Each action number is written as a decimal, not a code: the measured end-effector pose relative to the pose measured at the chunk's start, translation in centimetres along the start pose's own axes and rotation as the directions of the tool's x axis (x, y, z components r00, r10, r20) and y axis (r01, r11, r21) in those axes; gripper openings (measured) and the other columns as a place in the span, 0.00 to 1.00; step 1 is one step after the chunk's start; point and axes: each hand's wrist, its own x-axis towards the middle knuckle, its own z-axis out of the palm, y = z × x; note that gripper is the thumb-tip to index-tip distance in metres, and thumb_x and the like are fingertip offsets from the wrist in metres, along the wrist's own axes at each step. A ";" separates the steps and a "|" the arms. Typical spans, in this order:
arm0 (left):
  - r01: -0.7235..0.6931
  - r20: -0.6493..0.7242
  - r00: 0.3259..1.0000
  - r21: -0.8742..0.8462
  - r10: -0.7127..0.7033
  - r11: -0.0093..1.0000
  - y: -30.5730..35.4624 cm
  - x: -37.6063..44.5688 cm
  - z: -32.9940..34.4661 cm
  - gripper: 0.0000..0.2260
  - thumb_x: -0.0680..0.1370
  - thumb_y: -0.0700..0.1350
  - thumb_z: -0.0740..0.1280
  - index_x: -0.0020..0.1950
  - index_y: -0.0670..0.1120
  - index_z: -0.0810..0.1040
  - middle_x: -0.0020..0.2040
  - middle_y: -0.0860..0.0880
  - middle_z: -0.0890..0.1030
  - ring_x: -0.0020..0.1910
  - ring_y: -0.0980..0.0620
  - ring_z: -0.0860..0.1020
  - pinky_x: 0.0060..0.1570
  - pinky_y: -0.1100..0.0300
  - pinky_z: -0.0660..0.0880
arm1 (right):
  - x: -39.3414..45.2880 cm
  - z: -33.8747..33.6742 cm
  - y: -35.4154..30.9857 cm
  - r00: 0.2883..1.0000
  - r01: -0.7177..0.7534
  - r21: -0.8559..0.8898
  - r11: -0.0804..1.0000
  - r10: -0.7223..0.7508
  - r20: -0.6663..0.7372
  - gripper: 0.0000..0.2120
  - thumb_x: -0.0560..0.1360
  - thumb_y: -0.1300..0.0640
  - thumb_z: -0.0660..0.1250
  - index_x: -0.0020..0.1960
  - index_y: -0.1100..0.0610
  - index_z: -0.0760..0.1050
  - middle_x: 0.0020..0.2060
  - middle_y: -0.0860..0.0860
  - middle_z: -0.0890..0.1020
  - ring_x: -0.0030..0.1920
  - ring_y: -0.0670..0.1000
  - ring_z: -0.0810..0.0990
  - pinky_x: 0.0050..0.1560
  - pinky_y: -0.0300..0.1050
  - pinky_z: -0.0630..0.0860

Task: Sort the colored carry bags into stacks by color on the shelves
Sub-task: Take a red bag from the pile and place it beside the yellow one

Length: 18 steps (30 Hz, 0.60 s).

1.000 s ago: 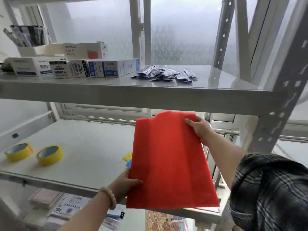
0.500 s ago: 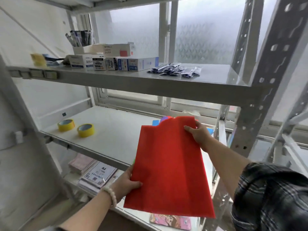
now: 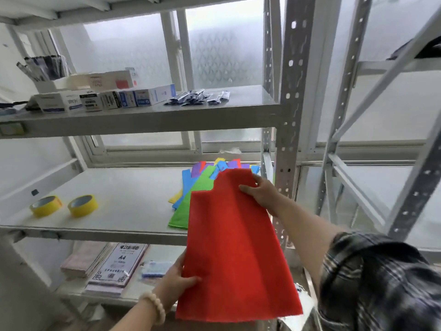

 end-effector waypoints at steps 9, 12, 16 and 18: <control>0.021 0.249 0.966 0.188 -0.068 0.982 -1.9 1.7 10.1 0.54 0.42 0.47 0.81 0.67 0.50 0.66 0.51 0.50 0.84 0.49 0.55 0.82 0.49 0.64 0.78 | -8.7 -11.3 1.8 0.993 -0.119 0.114 0.986 0.120 -0.008 0.13 0.76 0.66 0.65 0.60 0.59 0.74 0.40 0.54 0.81 0.31 0.46 0.81 0.37 0.39 0.81; -0.006 0.309 0.949 0.206 -0.060 0.978 -1.0 2.3 16.4 0.41 0.58 0.31 0.76 0.68 0.42 0.64 0.42 0.57 0.83 0.38 0.66 0.81 0.40 0.72 0.76 | -11.2 -17.2 3.1 0.987 -0.138 0.138 0.981 0.148 -0.065 0.14 0.76 0.66 0.65 0.62 0.60 0.73 0.41 0.55 0.81 0.31 0.45 0.82 0.38 0.40 0.82; -0.033 0.424 0.904 0.182 -0.048 0.983 -0.5 3.5 25.9 0.41 0.59 0.28 0.74 0.67 0.47 0.61 0.42 0.58 0.84 0.37 0.68 0.81 0.40 0.74 0.75 | -14.5 -26.5 4.9 0.966 -0.152 0.148 0.977 0.178 -0.186 0.15 0.76 0.63 0.67 0.62 0.56 0.74 0.45 0.54 0.82 0.35 0.46 0.83 0.41 0.42 0.82; -0.034 0.452 0.890 0.188 -0.056 0.982 -1.1 5.1 30.2 0.45 0.53 0.35 0.74 0.68 0.45 0.63 0.40 0.56 0.85 0.41 0.63 0.82 0.42 0.71 0.76 | -16.1 -31.7 5.7 0.953 -0.154 0.177 0.972 0.193 -0.233 0.15 0.76 0.64 0.67 0.62 0.56 0.73 0.46 0.55 0.82 0.37 0.48 0.83 0.42 0.42 0.82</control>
